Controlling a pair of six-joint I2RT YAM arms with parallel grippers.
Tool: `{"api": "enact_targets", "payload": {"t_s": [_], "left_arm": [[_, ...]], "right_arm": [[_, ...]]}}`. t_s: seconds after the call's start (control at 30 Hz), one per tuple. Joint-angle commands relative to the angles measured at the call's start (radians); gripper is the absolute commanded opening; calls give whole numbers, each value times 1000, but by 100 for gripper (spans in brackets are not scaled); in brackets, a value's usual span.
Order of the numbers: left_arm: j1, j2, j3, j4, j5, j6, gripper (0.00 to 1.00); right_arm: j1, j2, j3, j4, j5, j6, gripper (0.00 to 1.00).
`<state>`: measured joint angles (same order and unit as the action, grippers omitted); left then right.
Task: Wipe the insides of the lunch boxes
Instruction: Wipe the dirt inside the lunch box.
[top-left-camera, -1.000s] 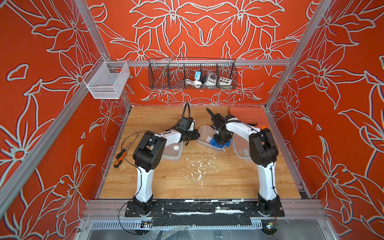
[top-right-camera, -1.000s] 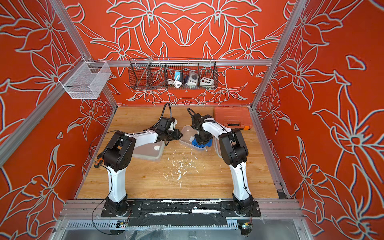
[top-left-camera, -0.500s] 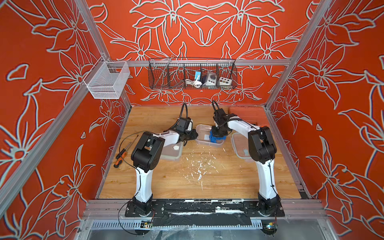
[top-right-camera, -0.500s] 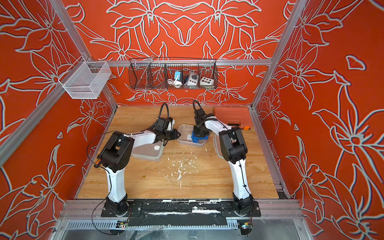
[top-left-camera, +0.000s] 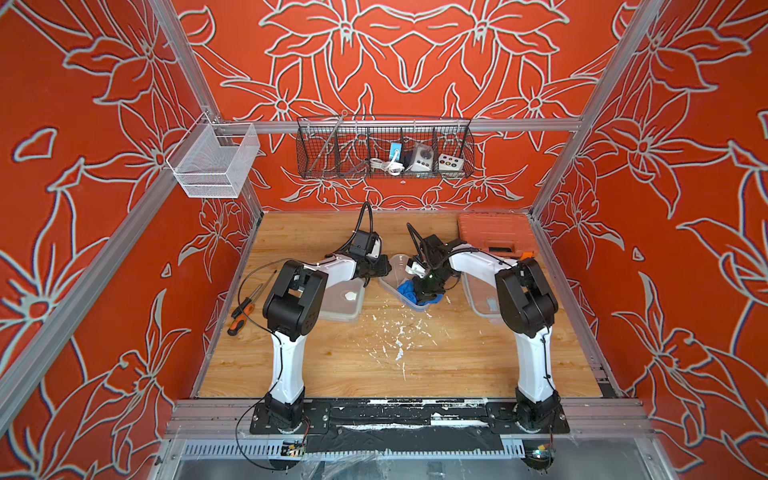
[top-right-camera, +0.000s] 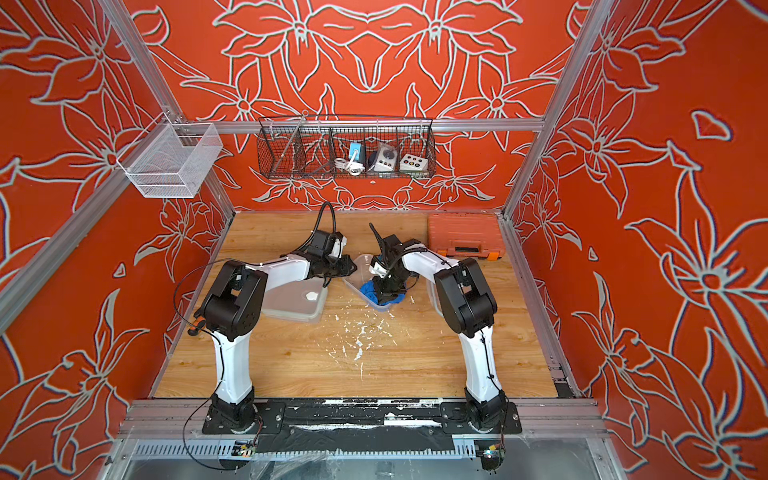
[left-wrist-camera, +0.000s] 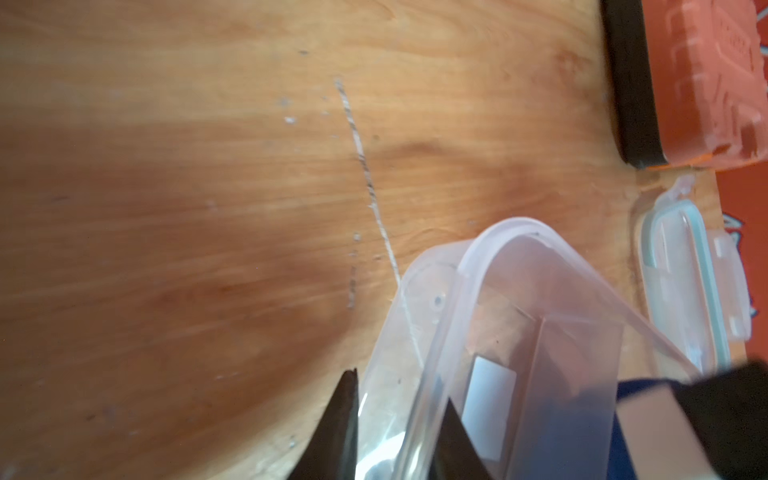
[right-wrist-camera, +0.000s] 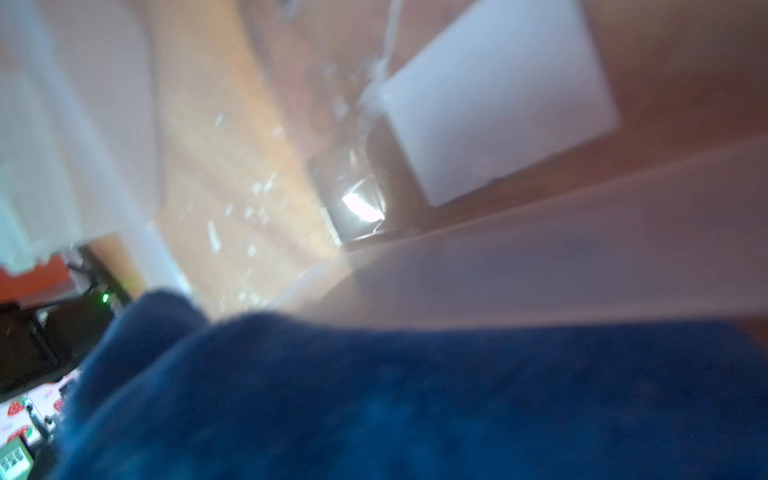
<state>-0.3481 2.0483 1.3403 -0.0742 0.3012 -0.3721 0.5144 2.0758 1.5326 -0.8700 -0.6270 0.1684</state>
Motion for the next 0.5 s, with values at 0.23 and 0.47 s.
{"api": "enact_targets", "payload": {"t_s": [0.23,0.47], "left_arm": [[12,-10,62,9,-34,64,25],[12,-39,69,25,-40,63,49]], "right_arm": [[-73,-218,99,-50,126,49,0],[-116,-302,132,-68,112,40,0]]}}
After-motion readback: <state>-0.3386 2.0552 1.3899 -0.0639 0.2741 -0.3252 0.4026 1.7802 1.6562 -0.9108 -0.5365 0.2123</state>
